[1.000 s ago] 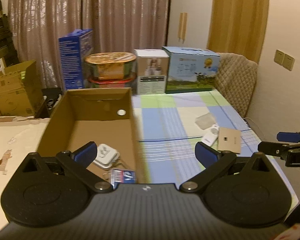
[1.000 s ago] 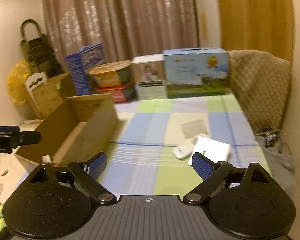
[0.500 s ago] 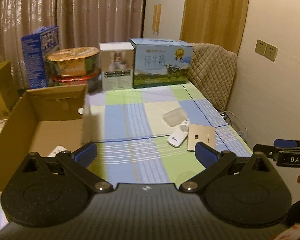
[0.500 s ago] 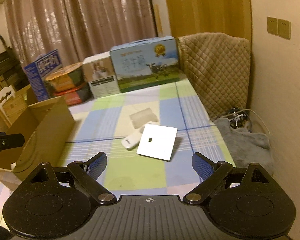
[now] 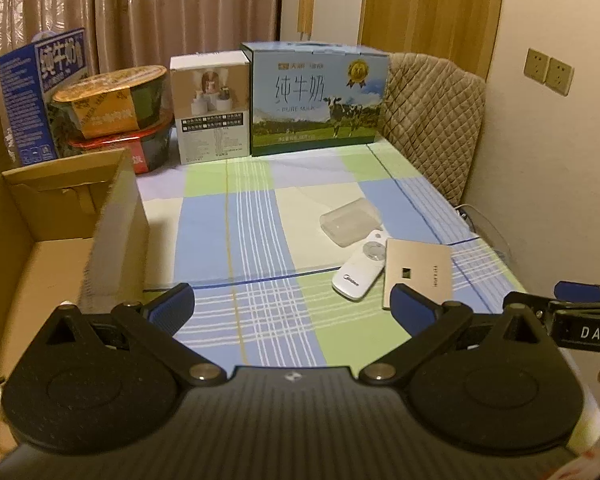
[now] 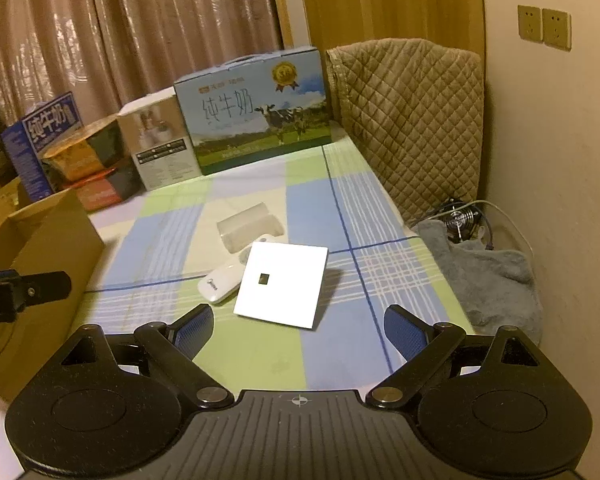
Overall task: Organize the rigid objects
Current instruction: 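Grasp the gold TP-LINK panel with the right tool while the left tool approaches the white remote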
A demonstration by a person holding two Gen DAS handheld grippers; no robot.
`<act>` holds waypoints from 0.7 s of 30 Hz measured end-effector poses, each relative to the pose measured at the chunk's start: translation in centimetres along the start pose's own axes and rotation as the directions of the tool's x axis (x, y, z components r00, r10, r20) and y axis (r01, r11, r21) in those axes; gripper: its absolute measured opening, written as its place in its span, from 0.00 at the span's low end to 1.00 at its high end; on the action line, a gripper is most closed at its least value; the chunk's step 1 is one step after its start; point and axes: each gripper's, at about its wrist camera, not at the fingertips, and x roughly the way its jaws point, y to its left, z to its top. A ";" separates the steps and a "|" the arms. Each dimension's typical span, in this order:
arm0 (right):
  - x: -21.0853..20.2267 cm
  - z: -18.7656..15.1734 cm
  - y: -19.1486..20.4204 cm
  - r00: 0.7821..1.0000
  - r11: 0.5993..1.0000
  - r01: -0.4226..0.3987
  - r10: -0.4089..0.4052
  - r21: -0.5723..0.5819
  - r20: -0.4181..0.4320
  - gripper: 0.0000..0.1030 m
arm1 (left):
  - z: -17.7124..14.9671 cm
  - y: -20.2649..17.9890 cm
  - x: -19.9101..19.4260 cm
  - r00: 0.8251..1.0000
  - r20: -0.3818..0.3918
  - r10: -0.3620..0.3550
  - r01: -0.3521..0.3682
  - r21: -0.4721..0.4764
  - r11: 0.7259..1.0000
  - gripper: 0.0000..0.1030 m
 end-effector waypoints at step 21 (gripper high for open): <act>14.4 0.0 1.7 0.996 1.000 0.017 -0.017 -0.002 -0.083 0.89 | -1.0 0.8 9.5 0.999 0.010 0.036 -0.037 0.073 0.997 0.99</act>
